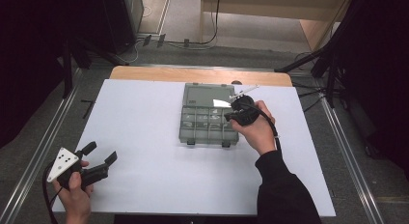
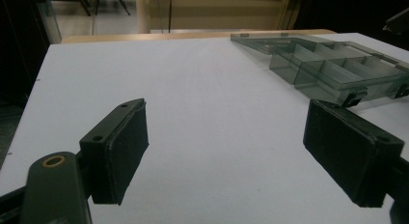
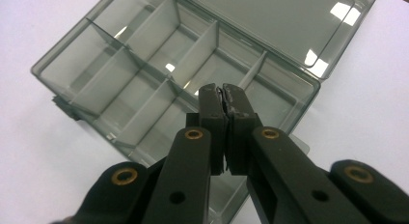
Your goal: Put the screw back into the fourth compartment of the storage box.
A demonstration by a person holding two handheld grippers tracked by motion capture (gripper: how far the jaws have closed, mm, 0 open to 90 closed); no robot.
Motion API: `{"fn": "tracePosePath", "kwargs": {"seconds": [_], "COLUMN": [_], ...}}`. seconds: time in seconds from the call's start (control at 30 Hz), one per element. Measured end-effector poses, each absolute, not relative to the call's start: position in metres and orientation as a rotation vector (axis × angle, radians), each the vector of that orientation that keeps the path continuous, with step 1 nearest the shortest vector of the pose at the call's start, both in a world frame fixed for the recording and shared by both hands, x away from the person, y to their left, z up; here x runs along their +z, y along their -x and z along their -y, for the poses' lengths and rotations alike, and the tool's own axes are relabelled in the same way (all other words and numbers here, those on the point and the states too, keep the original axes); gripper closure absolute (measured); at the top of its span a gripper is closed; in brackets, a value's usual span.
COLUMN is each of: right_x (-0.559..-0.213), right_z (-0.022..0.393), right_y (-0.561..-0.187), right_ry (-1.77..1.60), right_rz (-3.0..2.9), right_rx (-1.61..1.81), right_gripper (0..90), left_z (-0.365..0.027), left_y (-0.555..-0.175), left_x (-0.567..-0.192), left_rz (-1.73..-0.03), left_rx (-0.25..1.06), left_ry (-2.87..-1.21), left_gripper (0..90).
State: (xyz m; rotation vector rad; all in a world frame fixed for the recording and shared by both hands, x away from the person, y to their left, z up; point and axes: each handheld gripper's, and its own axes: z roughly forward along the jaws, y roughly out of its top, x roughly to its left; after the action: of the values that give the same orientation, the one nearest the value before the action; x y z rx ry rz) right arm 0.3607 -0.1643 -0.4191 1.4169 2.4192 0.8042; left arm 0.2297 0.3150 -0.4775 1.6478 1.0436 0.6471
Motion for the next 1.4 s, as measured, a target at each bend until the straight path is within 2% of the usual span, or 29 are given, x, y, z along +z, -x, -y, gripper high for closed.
{"fn": "tracePosePath", "kwargs": {"seconds": [1.4], "right_x": [-0.468], "right_z": [0.166], "right_y": [-0.399], "right_ry": [-1.561], "right_rz": [-2.427], "right_rx": [0.667], "right_gripper": [90.0], "left_z": [-0.316], "left_y": [-0.23], "left_x": [-0.478], "left_rz": [-1.045], "left_rx": [0.642], "left_ry": [-1.638], "left_gripper": [16.3]}}
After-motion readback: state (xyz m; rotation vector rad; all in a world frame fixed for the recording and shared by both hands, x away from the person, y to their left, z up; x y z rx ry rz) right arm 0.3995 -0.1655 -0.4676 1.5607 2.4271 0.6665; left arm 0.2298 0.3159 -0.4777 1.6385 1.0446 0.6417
